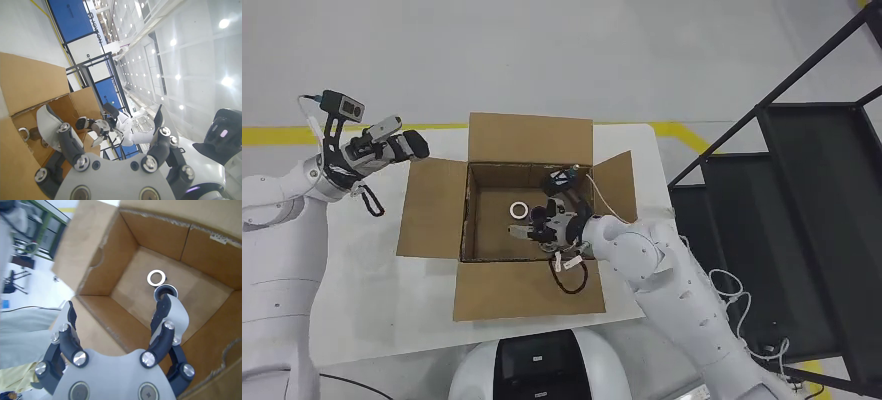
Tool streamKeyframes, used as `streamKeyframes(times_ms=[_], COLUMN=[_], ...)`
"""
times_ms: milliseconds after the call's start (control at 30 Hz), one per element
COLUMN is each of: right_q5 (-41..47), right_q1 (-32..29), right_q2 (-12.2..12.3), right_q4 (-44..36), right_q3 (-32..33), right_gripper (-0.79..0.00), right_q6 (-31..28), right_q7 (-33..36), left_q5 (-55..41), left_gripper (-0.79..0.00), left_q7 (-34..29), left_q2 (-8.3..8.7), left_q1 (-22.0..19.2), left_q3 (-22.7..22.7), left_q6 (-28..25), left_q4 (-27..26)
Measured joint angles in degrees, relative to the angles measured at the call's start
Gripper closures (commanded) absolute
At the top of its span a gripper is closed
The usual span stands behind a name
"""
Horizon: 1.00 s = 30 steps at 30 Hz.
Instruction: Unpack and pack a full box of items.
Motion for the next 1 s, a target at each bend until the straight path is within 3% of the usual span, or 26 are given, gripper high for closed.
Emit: streamKeyframes(times_ms=[133,333,433,533,767,867,1000], right_q5=[1.7,12.5,13.3,13.1,10.7,12.5,17.6], right_q1=[-4.7,-8.7,-10.6,-11.9,-14.8,-15.5,-15.7], right_q2=[1.2,2.0,2.1,2.2,2.4,2.5,2.7], right_q4=[-5.3,-5.9,-5.0,-3.7,0.1,1.8,2.2], right_q3=[7.9,17.4,21.4,23.6,26.3,26.3,24.7], right_gripper=[-0.785,-0.785,-0.785,-0.785,-0.785,-0.785,-0.785], right_q6=[-4.3,-10.9,-9.5,-6.0,-0.6,0.2,-4.4], right_q7=[-0.3,-8.1,-12.9,-16.7,-22.6,-20.7,-14.8], left_q5=[1.5,6.8,11.0,10.6,8.0,5.2,6.0], left_gripper=[-0.785,-0.785,-0.785,-0.785,-0.785,-0.785,-0.785], left_q7=[1.3,8.0,13.5,15.0,11.3,7.4,3.4], left_q2=[1.31,1.42,1.23,0.68,-1.17,-1.93,-2.05], left_q1=[1.6,1.4,0.3,-0.9,-4.6,-5.7,-6.5], left_q3=[-4.5,-3.3,-1.9,0.1,5.1,6.7,7.9], left_q6=[1.9,0.8,-1.3,-2.5,-2.9,-3.1,-6.9], left_q4=[1.7,6.9,12.4,17.3,24.7,25.9,23.9])
